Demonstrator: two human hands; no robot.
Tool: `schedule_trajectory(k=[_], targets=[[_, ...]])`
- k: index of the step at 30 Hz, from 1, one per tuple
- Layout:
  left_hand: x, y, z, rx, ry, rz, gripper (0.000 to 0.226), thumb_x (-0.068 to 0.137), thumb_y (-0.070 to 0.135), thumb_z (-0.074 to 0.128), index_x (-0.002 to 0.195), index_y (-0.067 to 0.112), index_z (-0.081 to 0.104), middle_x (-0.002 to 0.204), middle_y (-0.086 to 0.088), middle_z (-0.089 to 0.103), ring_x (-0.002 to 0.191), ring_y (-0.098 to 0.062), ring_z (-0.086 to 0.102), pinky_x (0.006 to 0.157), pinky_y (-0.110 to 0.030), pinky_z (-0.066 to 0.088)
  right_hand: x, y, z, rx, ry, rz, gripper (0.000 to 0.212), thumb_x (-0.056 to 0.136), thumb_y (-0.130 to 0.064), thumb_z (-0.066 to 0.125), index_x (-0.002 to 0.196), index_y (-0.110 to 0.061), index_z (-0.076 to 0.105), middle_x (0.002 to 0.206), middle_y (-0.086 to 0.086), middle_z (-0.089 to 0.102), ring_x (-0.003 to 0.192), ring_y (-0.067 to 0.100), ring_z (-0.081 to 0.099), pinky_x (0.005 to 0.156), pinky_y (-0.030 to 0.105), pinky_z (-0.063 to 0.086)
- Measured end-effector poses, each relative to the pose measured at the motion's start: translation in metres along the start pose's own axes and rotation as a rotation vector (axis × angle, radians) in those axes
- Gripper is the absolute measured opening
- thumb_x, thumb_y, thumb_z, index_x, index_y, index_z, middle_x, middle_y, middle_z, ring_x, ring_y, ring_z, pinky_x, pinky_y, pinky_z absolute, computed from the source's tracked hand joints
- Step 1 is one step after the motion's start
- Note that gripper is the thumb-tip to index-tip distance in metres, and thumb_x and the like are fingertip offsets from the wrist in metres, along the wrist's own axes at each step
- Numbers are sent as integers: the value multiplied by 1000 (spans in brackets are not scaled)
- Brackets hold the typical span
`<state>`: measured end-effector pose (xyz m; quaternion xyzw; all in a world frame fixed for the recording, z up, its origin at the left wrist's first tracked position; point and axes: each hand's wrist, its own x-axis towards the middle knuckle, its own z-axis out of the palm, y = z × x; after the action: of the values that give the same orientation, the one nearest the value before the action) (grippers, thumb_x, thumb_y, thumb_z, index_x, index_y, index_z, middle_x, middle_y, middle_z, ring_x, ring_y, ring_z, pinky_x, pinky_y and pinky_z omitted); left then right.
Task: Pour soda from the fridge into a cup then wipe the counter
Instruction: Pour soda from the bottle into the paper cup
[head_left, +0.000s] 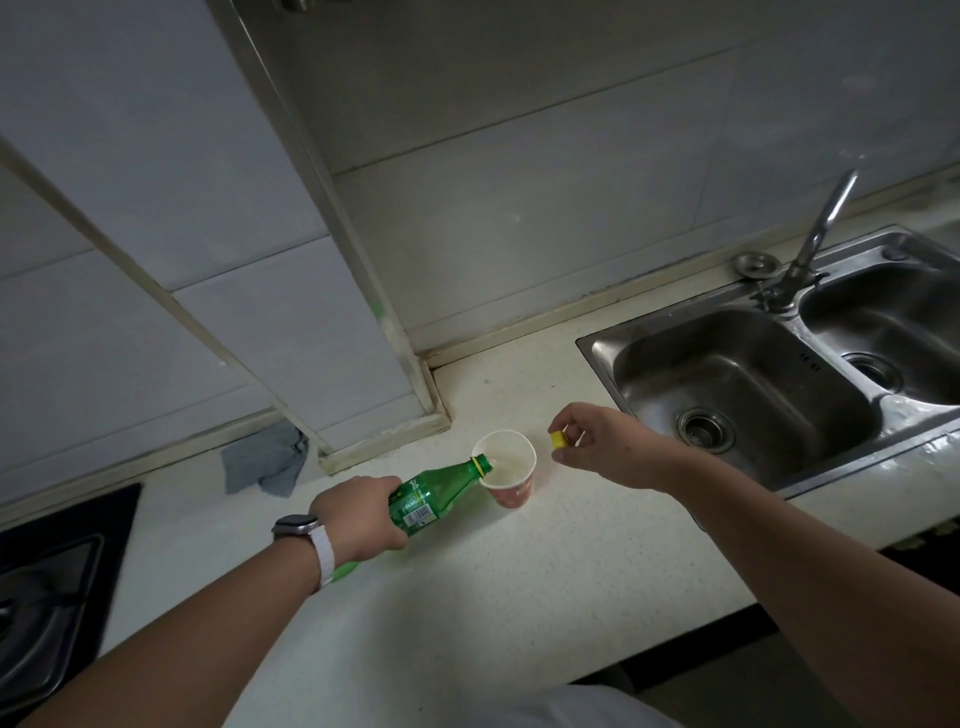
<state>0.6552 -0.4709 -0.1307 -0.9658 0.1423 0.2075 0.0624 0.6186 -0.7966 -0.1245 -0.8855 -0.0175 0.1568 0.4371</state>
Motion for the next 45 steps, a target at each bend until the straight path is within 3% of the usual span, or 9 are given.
schedule_trajectory(k=[5, 11, 24, 28, 32, 40, 45], targets=[[2, 3, -4, 68, 10, 0, 38, 65, 47, 66, 99, 34, 57, 82, 9, 61, 75, -14, 60, 52, -23, 36, 1, 2, 0, -5, 2, 2, 28, 90, -28, 68, 116, -24, 59, 102, -5, 59, 91, 16, 62, 77, 29, 56], [3, 4, -5, 110, 7, 5, 38, 66, 46, 65, 101, 34, 56, 83, 8, 60, 73, -14, 59, 50, -23, 33, 2, 5, 1, 6, 3, 19, 27, 90, -28, 68, 116, -25, 58, 100, -8, 58, 90, 13, 61, 67, 18, 52], [5, 2, -7, 107, 25, 7, 37, 66, 46, 64, 99, 34, 55, 84, 8, 61, 74, -14, 59, 49, -22, 32, 4, 12, 4, 15, -17, 36, 28, 90, -28, 68, 116, -26, 58, 102, -6, 61, 94, 15, 62, 80, 28, 56], [5, 0, -8, 100, 30, 2, 38, 66, 47, 65, 100, 35, 55, 84, 9, 61, 73, -13, 59, 50, -23, 35, 2, 11, 4, 18, -14, 36, 27, 91, -28, 68, 116, -26, 58, 100, -7, 60, 92, 13, 61, 74, 23, 53], [4, -1, -9, 86, 37, -7, 39, 65, 47, 65, 101, 34, 56, 82, 9, 61, 73, -13, 60, 52, -22, 39, 1, 11, 6, 27, -17, 41, 27, 90, -28, 68, 115, -26, 59, 101, -5, 61, 92, 15, 62, 80, 30, 56], [-1, -3, -9, 70, 48, -13, 40, 66, 47, 66, 102, 34, 56, 83, 9, 60, 72, -14, 58, 50, -23, 34, -3, 9, 7, 12, -6, 41, 26, 89, -28, 69, 113, -26, 59, 101, -3, 61, 91, 20, 64, 76, 34, 57], [-5, -4, -8, -16, 77, -4, 37, 64, 48, 66, 98, 34, 56, 78, 10, 61, 70, -12, 60, 52, -23, 39, -7, 4, 8, 11, -2, 55, 26, 90, -28, 68, 114, -25, 58, 101, -5, 61, 91, 18, 63, 73, 28, 57]])
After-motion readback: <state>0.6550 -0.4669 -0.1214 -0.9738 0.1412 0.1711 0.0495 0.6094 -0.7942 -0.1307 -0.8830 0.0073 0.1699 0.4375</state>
